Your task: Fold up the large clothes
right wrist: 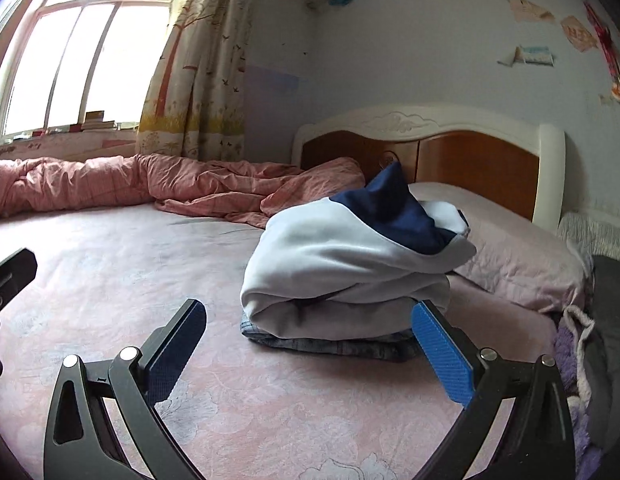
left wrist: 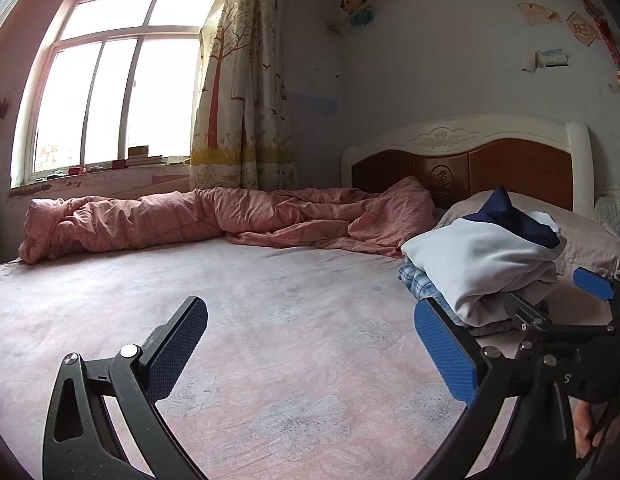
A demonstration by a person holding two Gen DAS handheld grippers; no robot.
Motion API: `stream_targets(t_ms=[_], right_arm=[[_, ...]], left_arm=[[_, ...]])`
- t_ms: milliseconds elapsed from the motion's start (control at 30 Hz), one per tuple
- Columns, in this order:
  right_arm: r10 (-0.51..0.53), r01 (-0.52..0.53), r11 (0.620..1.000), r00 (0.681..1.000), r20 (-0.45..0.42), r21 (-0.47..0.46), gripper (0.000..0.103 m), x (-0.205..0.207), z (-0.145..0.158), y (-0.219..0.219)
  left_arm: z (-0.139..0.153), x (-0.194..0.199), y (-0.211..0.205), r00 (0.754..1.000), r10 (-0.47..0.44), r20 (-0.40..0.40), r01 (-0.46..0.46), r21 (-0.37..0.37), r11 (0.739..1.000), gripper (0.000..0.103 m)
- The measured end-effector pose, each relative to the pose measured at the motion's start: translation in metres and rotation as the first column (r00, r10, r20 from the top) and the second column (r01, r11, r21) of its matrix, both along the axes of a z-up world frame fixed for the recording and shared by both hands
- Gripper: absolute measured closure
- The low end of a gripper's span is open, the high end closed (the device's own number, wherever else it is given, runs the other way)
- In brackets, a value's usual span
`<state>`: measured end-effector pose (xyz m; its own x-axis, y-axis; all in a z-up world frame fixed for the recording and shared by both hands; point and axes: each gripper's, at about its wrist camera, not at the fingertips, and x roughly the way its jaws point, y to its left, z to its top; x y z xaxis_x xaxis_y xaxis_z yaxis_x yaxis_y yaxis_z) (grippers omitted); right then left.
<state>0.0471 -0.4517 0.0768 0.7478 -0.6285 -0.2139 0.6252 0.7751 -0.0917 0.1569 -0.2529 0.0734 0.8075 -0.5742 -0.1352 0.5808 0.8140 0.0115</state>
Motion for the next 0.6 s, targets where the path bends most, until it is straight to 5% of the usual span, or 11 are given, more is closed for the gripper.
stream_targets(t_ms=[600], right_arm=[[-0.002, 0.0, 0.999, 0.999, 0.036, 0.051, 0.0, -0.0057, -0.0012, -0.0097]], left_arm=[[-0.0008, -0.0012, -0.0085, 0.999, -0.046, -0.014, 0.047, 0.051, 0.998, 0.0]])
